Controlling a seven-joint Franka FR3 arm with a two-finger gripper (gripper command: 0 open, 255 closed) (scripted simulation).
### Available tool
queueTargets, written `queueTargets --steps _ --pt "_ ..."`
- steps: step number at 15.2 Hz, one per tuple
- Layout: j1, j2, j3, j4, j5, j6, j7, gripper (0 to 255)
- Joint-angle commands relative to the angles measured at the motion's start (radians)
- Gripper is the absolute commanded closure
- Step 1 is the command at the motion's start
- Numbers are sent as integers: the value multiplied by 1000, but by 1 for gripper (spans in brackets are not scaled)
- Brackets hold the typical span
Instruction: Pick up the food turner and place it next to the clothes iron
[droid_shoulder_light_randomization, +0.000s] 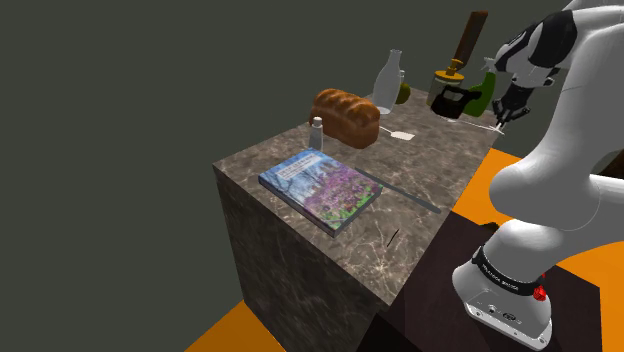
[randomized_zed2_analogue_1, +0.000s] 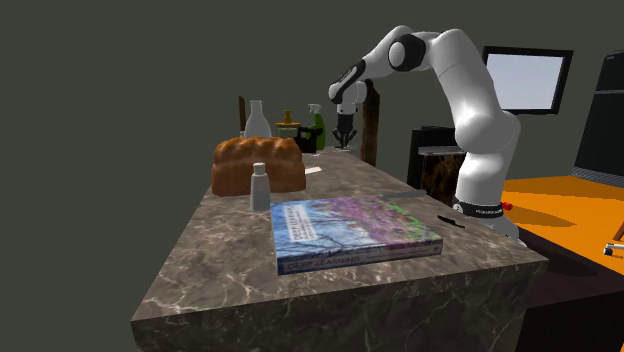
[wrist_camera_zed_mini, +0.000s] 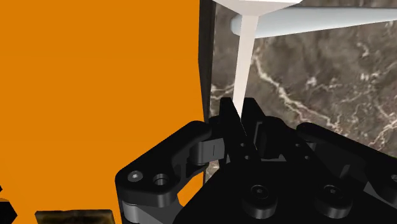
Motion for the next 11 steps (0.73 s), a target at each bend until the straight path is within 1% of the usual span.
queueTargets --steps 1,8,9,11 --pt "-1 7 2 -7 3 14 -2 255" --pt "-1 7 2 -7 3 14 -2 255" --pt "-1 7 2 -7 3 14 -2 0" --pt "-1 7 2 -7 3 14 -2 0"
